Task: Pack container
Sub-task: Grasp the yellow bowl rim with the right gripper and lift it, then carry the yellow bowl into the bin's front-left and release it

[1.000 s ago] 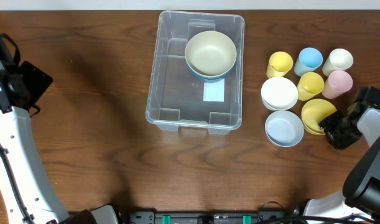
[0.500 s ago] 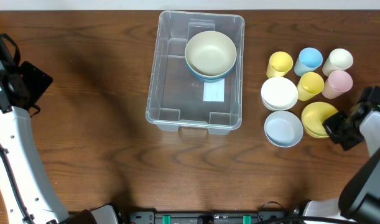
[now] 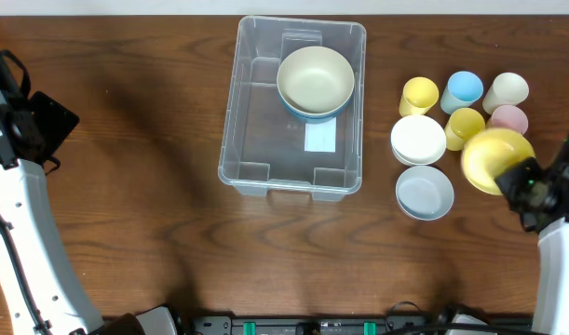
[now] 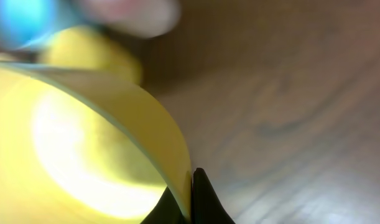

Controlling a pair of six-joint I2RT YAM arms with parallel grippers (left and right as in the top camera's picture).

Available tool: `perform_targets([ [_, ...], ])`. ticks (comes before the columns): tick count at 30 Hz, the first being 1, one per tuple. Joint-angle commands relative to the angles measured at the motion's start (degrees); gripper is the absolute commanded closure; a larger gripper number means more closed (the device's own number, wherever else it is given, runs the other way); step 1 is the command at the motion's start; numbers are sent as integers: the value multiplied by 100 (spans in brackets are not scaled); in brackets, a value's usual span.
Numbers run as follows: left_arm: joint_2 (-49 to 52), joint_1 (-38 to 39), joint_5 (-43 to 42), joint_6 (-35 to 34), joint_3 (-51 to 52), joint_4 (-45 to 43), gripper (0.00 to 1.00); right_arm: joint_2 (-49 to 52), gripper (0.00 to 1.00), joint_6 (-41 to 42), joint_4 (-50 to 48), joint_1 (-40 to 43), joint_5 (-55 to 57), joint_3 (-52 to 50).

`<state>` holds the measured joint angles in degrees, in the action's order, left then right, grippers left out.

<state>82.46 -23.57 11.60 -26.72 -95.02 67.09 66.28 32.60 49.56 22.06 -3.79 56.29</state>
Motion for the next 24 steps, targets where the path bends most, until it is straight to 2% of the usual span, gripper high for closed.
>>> perform_targets([
  [1, 7, -26, 68, 74, -79, 17, 2, -61, 99, -179, 90, -778, -470, 636],
  [6, 7, -26, 68, 74, -79, 15, 2, 409, 98, -306, 157, -2181, -293, 1773],
  [10, 7, -26, 68, 74, -79, 17, 2, 1154, 99, -463, 168, -3051, 155, 2728],
  [17, 7, -26, 68, 74, -79, 15, 2, 2859, 98, -787, 164, -3847, 225, 4041],
  [24, 7, -26, 68, 74, -79, 15, 2, 4413, 99, -1040, 83, -4474, 2, 4579],
])
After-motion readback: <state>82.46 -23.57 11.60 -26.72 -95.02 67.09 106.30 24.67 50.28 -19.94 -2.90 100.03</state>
